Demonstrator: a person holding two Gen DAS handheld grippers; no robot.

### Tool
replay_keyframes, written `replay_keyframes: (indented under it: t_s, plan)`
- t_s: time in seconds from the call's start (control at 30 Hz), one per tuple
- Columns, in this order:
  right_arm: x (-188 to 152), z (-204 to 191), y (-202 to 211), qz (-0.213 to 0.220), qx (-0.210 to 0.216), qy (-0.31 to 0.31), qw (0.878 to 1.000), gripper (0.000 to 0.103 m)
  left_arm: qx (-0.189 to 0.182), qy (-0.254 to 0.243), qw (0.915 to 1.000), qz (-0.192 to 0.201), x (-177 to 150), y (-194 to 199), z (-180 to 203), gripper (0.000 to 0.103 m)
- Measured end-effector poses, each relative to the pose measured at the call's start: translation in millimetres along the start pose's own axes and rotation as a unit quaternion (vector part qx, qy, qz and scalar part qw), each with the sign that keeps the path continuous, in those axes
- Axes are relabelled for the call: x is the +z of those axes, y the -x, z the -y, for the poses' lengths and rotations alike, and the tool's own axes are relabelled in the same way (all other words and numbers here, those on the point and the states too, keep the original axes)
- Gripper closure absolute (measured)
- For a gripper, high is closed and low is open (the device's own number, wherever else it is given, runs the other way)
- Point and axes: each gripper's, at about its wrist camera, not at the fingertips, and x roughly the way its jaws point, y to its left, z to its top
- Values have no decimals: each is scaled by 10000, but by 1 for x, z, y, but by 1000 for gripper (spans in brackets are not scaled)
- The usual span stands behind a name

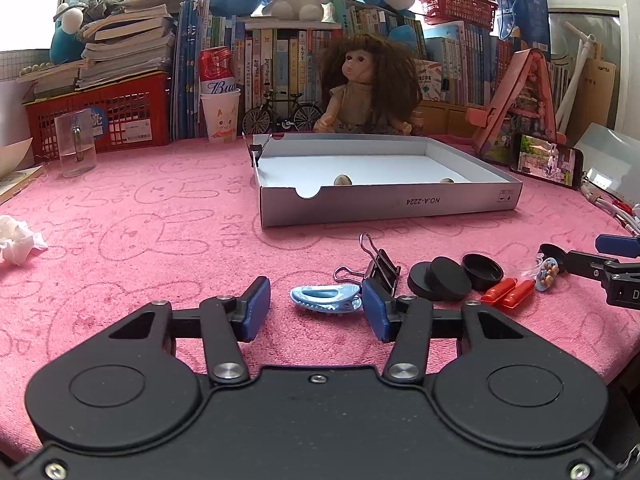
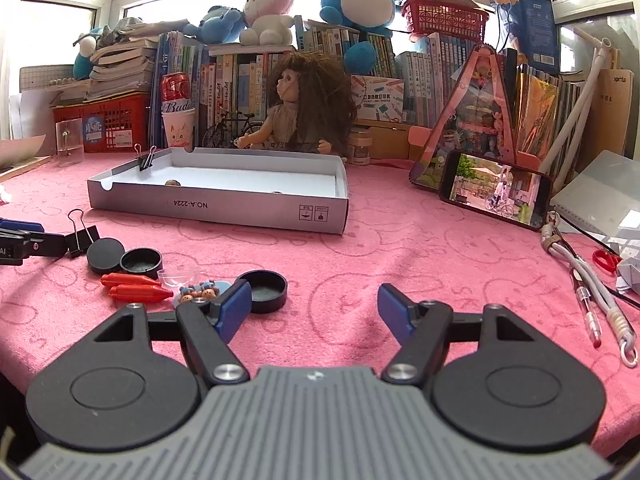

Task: Organize rigid objects
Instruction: 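Close the left gripper on the blue hair clip while the right grasps a black lid, then carry the blue clip and black lid into the tray and open both grippers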

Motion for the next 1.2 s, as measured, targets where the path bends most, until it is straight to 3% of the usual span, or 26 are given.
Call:
replay_keyframes:
  t_s: [0.43, 0.73, 0.87, 1.2]
  plan:
    - [2, -17, -16, -75, 71, 64, 9999, 26, -108, -28, 9999, 32, -3, 1, 5, 57]
    - [2, -22, -16, -103, 218, 49, 9997, 45, -148, -80, 9998, 70, -5, 2, 9, 67]
    - [2, -25, -14, -76, 260, 73, 9996, 66, -138, -84, 9998, 97, -4, 3, 9, 67]
    - [14, -19, -15, 21, 118, -69, 9999, 66, -72, 69, 9997, 203, 12, 7, 3, 67]
